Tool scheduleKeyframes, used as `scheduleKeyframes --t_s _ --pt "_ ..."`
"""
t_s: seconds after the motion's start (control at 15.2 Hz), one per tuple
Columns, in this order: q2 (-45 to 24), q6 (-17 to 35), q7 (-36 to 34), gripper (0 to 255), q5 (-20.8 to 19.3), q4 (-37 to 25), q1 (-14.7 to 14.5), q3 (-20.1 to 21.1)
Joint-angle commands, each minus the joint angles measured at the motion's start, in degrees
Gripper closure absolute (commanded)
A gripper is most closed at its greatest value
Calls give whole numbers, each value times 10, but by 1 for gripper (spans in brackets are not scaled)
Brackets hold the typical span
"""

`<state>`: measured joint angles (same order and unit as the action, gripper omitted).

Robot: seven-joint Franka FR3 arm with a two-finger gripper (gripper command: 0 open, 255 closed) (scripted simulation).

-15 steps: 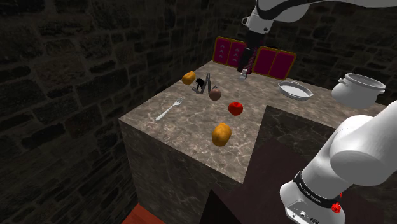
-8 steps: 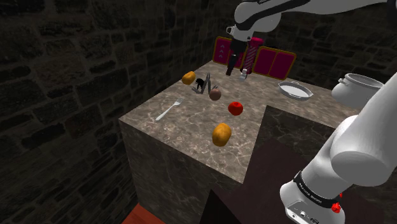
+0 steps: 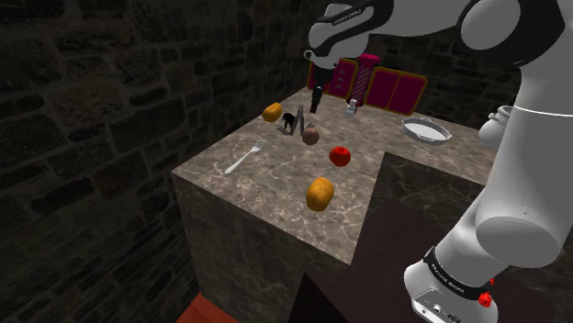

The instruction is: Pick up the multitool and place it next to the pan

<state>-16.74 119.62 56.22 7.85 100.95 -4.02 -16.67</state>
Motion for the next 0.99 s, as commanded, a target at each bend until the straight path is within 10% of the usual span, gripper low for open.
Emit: scheduleKeyframes --t_s 0.0,0.92 --pt "-54 -7 27 0 11 -59 7 8" --pt "-105 36 45 0 23 -65 13 18"
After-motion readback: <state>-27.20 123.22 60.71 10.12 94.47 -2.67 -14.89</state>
